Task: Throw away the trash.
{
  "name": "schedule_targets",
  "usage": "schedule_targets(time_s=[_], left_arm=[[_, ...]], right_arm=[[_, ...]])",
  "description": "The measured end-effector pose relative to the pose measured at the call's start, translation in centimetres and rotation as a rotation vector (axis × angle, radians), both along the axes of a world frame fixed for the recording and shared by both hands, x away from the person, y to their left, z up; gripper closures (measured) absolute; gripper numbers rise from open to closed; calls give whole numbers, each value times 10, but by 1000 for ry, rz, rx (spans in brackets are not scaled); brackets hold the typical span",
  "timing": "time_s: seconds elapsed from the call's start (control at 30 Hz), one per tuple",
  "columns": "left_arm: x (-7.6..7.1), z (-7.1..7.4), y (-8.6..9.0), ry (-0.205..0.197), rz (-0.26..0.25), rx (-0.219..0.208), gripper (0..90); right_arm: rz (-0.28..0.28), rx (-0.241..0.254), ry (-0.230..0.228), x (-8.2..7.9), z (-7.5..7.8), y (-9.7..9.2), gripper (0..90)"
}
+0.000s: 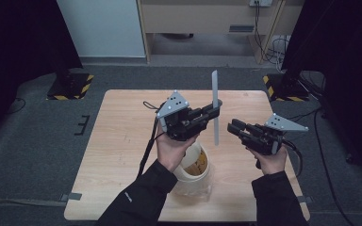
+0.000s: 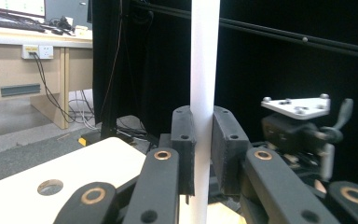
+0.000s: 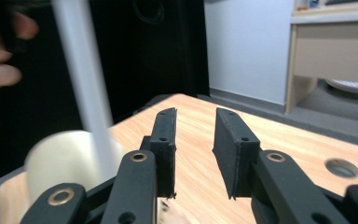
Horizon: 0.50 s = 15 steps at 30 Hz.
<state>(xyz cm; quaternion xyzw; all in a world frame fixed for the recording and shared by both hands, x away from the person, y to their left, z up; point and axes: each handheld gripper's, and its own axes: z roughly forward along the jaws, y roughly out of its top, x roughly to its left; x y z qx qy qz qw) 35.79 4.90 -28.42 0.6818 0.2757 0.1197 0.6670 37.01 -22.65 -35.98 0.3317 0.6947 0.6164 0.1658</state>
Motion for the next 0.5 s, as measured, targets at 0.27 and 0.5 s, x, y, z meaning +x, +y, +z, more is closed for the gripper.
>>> schedule_targets(time_s=[0.27,0.5], left_arm=[[-14,0,10,-15,-28,22,796],[-25,-10,14,-9,-50,43,796]], right_arm=[[-68,-49,55,10,-20,-10,623],[-93,-66,83,15,-30,-15,588]])
